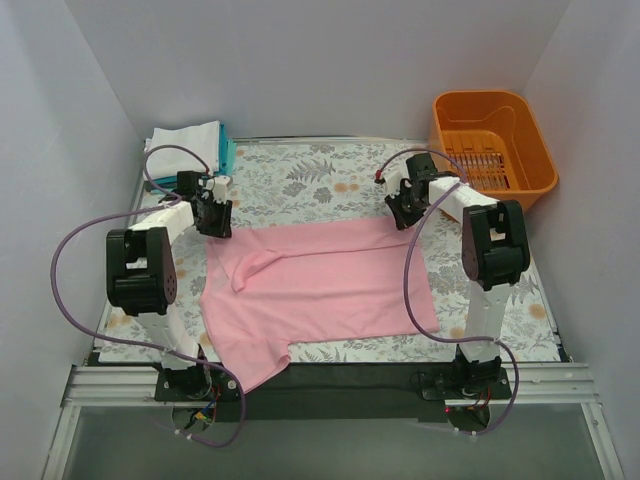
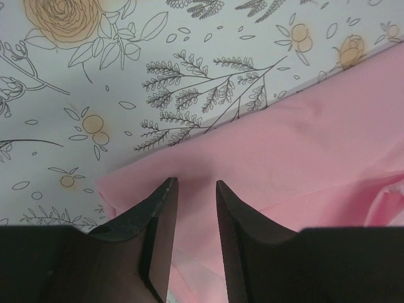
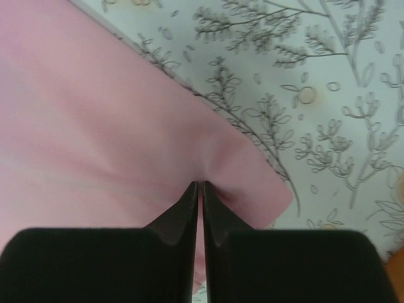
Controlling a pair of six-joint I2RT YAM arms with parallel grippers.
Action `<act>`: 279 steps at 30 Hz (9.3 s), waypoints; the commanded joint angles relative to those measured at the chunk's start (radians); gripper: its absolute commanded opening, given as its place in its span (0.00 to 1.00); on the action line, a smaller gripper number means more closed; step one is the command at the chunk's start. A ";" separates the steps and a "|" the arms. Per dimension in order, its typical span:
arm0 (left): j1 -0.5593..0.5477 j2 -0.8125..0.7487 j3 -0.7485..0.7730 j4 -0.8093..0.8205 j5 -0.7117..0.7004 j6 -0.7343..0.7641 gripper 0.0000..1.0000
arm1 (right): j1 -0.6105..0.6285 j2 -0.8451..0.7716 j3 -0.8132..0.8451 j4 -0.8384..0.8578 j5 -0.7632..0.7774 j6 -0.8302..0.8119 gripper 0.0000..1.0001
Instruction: Fold and stack the t-shirts
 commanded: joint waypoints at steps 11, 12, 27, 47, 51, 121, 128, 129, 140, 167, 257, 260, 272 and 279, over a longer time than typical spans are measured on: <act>0.009 0.331 0.393 0.038 -0.080 0.029 0.28 | -0.019 0.180 0.258 0.066 0.116 0.067 0.16; 0.007 0.331 0.418 0.006 -0.059 0.032 0.29 | -0.019 0.180 0.270 0.063 0.111 0.075 0.17; -0.146 0.123 0.312 -0.005 0.141 -0.026 0.34 | -0.018 0.008 0.203 0.022 -0.009 0.088 0.21; -0.292 -0.104 0.097 -0.168 0.311 -0.001 0.22 | -0.021 0.024 0.229 -0.006 -0.013 0.076 0.21; -0.203 -0.117 0.117 -0.139 0.265 -0.051 0.27 | -0.018 0.033 0.241 -0.007 -0.016 0.073 0.21; -0.063 -0.591 -0.371 -0.393 0.119 0.511 0.33 | 0.090 -0.688 -0.699 0.019 0.103 -0.378 0.43; -0.056 -0.544 -0.397 -0.346 0.090 0.545 0.36 | 0.116 -0.651 -0.745 0.103 0.166 -0.387 0.45; -0.056 -0.544 -0.407 -0.332 0.080 0.546 0.37 | 0.120 -0.642 -0.756 0.118 0.177 -0.389 0.43; -0.056 -0.517 -0.552 -0.245 0.077 0.589 0.36 | 0.133 -0.627 -0.799 0.140 0.212 -0.382 0.08; 0.013 -0.574 -0.234 -0.504 0.133 0.614 0.00 | 0.076 -0.730 -0.635 -0.049 0.194 -0.451 0.01; -0.244 -0.233 -0.118 -0.171 -0.069 0.492 0.00 | 0.025 -0.246 -0.050 -0.144 0.079 -0.229 0.39; -0.238 -0.199 -0.044 -0.175 -0.069 0.497 0.00 | 0.025 -0.243 -0.047 -0.145 0.076 -0.231 0.39; -0.146 0.141 0.379 -0.117 -0.074 0.473 0.00 | 0.025 -0.230 -0.032 -0.147 0.076 -0.226 0.44; -0.109 0.169 0.409 -0.054 -0.071 0.397 0.35 | 0.025 -0.223 -0.033 -0.147 0.070 -0.225 0.45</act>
